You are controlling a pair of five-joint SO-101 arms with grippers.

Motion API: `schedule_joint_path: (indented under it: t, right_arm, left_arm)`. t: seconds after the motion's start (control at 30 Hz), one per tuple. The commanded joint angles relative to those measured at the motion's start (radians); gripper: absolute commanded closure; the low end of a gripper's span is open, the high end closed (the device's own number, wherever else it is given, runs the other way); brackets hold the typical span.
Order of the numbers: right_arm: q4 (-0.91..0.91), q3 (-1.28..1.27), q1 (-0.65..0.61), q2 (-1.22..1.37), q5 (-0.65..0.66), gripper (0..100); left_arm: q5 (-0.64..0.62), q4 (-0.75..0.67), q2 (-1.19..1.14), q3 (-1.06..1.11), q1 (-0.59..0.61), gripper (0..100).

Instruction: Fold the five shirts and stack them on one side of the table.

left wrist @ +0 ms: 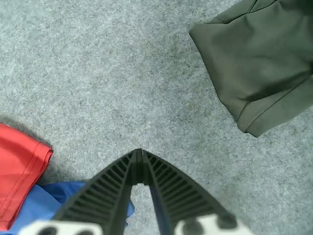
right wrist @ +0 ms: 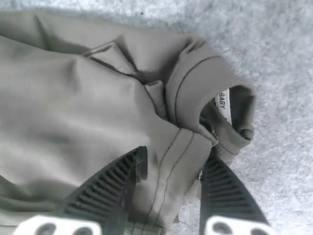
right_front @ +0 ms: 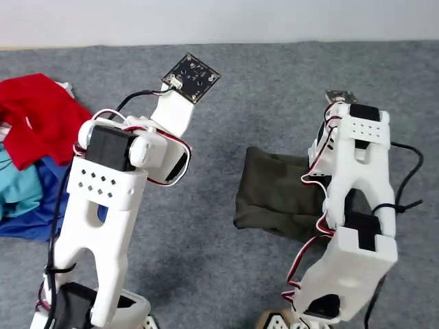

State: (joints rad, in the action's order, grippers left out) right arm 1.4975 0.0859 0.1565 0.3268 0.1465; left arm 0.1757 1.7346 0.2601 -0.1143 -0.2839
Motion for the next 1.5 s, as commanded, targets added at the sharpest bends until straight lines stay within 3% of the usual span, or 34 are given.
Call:
schedule_joint_path:
  t: [0.0,0.3,1.0,1.2,1.47]
  right_arm:
    - [0.025,0.058,-0.007,-0.045,-0.005,81.9]
    - [0.133,0.183,-0.008,-0.045,-0.005,82.0]
    - [0.088,0.183,-0.019,0.073,-0.005,82.4]
    - [0.042,0.183,-0.013,0.071,-0.005,94.8]
    - [0.051,0.236,-0.015,0.058,-0.003,98.0]
  left_arm:
    - [0.009,0.018,0.032,-0.005,0.0,100]
    - [0.009,0.018,0.032,-0.005,0.0,100]
    - [0.009,0.017,0.031,-0.004,-0.002,100]
    - [0.009,0.017,0.031,-0.004,-0.002,100]
    - [0.009,0.017,0.031,-0.004,0.0,100]
